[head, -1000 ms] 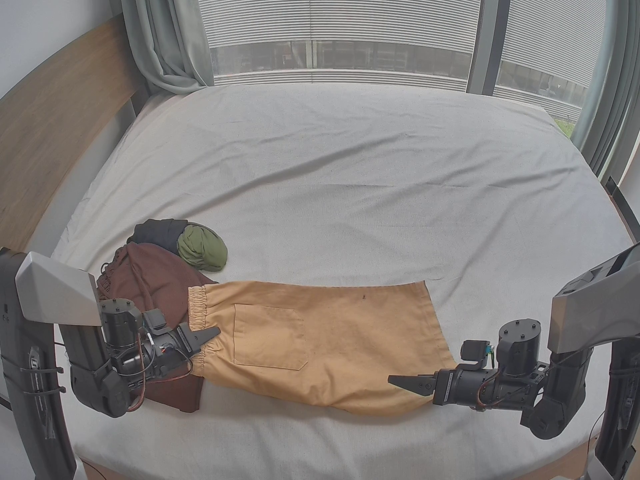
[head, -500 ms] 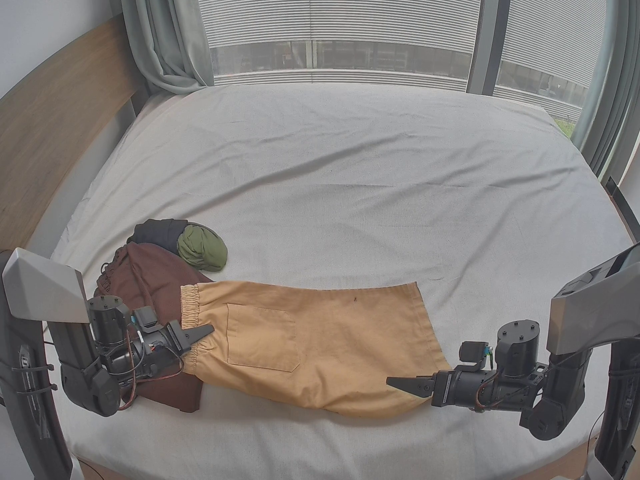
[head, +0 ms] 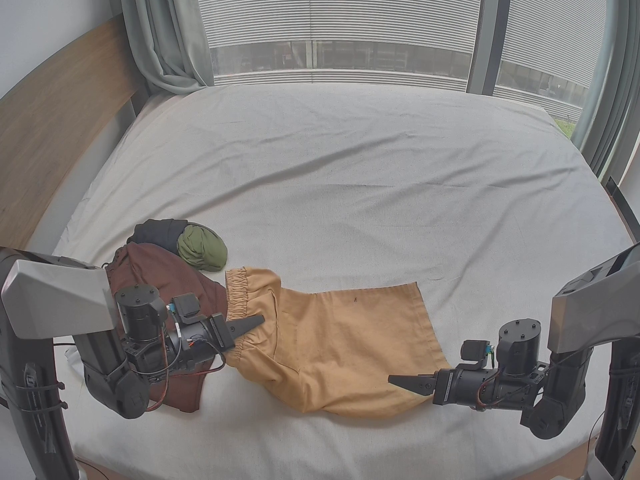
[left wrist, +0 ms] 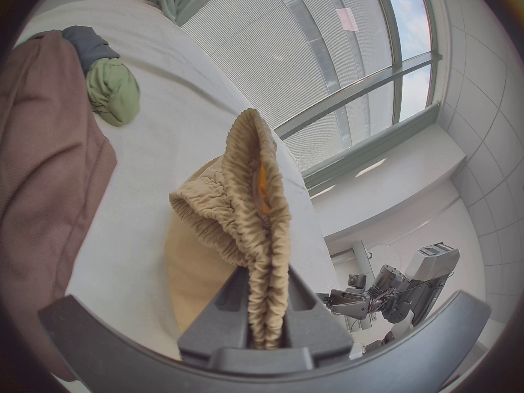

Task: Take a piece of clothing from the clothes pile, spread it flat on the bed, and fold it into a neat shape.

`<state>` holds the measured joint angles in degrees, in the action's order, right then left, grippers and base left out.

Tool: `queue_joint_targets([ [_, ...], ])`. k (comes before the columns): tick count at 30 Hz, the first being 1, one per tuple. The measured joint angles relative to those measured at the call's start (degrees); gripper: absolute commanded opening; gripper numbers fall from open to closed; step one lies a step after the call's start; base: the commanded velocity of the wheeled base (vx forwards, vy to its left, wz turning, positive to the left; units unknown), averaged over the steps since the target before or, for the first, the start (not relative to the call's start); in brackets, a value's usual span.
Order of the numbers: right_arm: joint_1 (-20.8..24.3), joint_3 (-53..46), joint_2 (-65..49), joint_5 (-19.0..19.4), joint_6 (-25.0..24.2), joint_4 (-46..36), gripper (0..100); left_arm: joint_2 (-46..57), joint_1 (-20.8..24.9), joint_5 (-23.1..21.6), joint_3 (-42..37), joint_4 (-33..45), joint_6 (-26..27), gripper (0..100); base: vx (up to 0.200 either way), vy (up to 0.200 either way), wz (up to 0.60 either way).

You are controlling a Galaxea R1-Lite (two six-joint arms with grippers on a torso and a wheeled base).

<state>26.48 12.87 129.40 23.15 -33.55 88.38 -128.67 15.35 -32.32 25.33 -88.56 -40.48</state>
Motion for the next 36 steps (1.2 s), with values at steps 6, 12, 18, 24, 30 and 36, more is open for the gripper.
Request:
queue_joint_targets([
  [6, -0.20, 0.32, 0.00, -0.05, -0.04, 0.00, 100, 0.04, 3.25, 0.00, 2.08, 0.10, -0.73, 0, 0.000, 0.000, 0.00],
  [12, -0.62, 0.66, 0.00, -0.05, -0.09, 0.00, 100, -0.10, 5.49, 0.09, 4.51, 0.27, -3.06, 0, 0.000, 0.000, 0.00],
  [18, -1.07, 0.96, -0.07, -0.05, -0.13, 0.00, 100, -0.16, 7.30, 0.27, 6.74, 2.23, -3.79, 0, 0.000, 0.000, 0.00],
  [24, -1.76, 1.43, -0.16, -0.09, -0.30, 0.00, 100, -0.18, 8.72, 0.76, 8.68, 4.32, -3.79, 0, 0.000, 0.000, 0.00],
  [30, -2.36, 1.89, -0.41, -0.17, -0.41, 0.00, 100, -0.18, 9.70, 1.01, 10.65, 7.03, -3.85, 0, 0.000, 0.000, 0.00],
  [36, -3.66, 2.86, -0.73, -0.33, -0.50, 0.00, 100, -0.22, 11.24, 1.15, 13.86, 10.80, -3.88, 0, 0.000, 0.000, 0.00],
])
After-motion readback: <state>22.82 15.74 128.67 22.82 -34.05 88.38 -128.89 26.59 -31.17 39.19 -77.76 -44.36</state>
